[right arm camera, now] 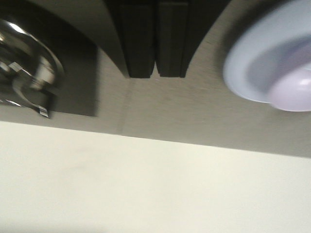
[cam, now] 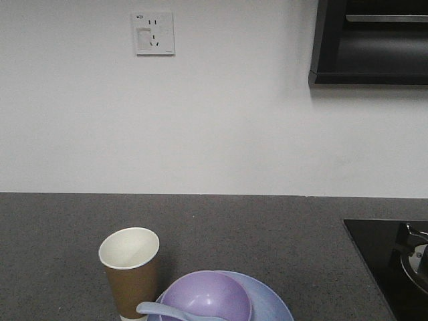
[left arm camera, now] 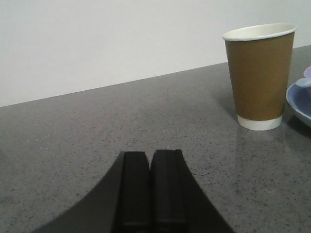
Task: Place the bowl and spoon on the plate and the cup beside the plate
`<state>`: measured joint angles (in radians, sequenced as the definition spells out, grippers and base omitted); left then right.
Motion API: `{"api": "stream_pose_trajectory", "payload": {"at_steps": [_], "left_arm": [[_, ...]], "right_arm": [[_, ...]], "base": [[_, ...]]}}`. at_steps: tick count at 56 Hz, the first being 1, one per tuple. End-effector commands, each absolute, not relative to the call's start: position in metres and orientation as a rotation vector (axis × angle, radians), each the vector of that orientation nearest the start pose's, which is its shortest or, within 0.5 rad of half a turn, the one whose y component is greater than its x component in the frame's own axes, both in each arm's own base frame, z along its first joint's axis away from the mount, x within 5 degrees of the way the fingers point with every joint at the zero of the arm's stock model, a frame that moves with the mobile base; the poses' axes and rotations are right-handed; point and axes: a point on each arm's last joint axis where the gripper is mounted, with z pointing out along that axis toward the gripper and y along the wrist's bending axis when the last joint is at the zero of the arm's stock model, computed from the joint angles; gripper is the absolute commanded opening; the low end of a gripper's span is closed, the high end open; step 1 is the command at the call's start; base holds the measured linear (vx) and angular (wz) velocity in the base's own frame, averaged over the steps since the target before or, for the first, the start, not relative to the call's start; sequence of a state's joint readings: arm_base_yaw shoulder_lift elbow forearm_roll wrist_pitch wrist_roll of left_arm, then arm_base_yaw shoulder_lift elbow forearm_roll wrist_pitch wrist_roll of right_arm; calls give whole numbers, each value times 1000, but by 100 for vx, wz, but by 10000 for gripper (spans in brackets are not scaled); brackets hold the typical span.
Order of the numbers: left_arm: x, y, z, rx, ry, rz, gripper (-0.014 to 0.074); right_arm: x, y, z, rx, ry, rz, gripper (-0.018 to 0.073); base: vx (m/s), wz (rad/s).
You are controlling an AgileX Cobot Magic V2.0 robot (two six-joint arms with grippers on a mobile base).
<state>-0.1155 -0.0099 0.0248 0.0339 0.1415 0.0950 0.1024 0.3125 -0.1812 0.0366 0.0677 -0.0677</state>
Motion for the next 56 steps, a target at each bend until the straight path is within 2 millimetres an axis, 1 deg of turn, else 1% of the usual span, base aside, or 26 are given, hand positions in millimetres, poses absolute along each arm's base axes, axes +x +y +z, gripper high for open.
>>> {"api": "stream_pose_trajectory", "payload": {"at_steps": [1,8,13,56], "left_arm": [[55,-6,209,180,1529,4,-3],[55,-6,209,180,1529,4,-3],[55,-6,209,180,1529,4,-3],[55,-6,209,180,1530,4,-3]], "right_arm": [[71,1,237,-33,1557,-18,-8],[56,-2,209,24,1540,-30,-8],[57,-2,198,39,1554,-22,-8],[57,-2,197,45,1557,-19,-8]], "base": [[0,0],[0,0],[0,0],[0,0]]}}
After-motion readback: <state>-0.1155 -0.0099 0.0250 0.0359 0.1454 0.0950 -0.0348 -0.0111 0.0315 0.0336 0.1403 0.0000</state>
